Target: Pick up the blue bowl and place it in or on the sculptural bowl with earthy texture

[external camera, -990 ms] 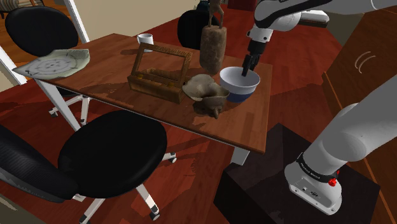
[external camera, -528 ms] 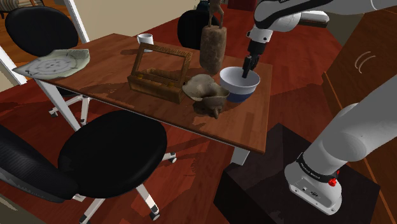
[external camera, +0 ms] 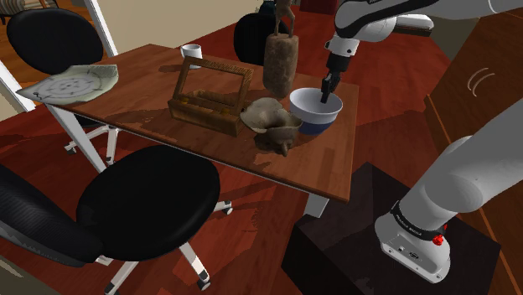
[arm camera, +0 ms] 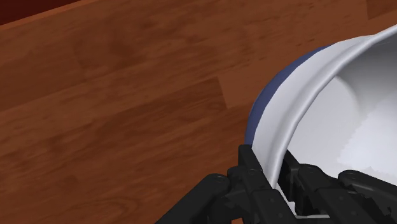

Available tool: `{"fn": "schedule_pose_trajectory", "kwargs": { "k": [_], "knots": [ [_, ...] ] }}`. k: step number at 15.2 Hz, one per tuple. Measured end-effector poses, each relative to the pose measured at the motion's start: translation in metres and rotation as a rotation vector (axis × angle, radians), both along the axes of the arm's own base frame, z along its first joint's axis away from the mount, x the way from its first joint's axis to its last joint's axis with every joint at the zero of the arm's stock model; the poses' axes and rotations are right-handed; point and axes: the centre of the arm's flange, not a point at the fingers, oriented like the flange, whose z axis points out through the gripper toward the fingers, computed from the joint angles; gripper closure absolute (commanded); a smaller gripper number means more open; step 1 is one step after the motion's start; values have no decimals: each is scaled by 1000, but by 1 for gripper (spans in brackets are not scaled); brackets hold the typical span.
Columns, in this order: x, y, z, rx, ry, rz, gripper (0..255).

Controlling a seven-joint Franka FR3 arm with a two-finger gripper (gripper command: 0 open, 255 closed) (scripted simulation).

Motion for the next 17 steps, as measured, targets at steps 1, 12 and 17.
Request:
{"fn": "schedule_pose_trajectory", "kwargs": {
  "k": [1,12,17],
  "knots": [
    [0,0,0,0,0,0,255],
    [0,0,52,0,0,0,255],
    [-1,0,78,0,0,0,255]
  ]
}}
